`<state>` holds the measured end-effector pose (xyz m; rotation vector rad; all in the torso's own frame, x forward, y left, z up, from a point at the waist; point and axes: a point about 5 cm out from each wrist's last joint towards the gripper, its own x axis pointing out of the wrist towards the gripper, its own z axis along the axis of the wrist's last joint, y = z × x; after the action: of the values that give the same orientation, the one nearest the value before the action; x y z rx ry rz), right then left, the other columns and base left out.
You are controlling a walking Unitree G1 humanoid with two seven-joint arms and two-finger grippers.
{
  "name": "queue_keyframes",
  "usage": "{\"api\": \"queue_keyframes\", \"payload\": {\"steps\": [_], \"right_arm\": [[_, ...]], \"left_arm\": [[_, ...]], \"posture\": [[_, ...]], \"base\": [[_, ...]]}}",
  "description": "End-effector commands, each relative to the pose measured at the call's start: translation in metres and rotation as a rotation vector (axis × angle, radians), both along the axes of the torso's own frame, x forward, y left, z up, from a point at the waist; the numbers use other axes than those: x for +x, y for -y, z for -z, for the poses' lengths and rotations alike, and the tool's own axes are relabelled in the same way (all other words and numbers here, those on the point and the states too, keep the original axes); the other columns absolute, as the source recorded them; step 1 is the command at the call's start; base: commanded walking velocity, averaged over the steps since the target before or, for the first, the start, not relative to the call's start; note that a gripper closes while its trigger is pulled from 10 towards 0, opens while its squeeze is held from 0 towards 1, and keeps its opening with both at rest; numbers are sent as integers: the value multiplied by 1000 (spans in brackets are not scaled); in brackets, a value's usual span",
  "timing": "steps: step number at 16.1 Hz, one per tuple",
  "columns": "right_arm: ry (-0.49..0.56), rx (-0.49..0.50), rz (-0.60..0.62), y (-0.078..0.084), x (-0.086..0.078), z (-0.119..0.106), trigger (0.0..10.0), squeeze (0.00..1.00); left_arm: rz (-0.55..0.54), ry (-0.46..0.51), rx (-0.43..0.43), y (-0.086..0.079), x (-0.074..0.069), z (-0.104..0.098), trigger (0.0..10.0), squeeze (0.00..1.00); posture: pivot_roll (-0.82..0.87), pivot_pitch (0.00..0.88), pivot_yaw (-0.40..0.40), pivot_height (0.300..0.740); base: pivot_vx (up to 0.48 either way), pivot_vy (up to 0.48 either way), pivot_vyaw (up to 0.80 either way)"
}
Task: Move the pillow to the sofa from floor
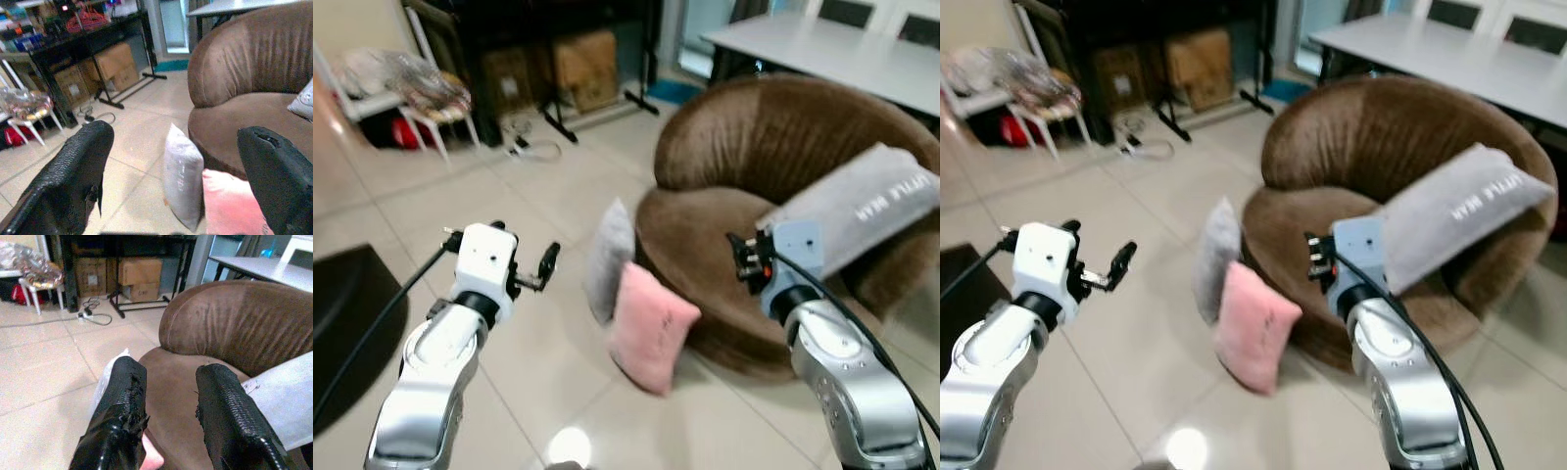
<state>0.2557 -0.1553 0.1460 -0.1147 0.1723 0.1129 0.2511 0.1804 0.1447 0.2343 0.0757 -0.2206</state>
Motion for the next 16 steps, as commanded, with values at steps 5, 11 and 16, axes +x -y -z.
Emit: {"api": "queue_keyframes", "payload": {"steps": [5,11,16], "right_arm": [[6,-9,48,4,1,-2,10000,0],[137,-73,108,11,6,-22,10000,0],[146,-84,88,7,6,-23,10000,0]], "left_arm": [[8,2,4,1,2,-3,10000,0],[10,6,7,1,4,-4,10000,0],[17,6,4,2,4,-4,10000,0]], "posture": [[-70,0,-1,740],[-66,0,-3,740],[-67,0,-2,740]], "base": [[277,0,0],[278,0,0],[274,0,0]]}}
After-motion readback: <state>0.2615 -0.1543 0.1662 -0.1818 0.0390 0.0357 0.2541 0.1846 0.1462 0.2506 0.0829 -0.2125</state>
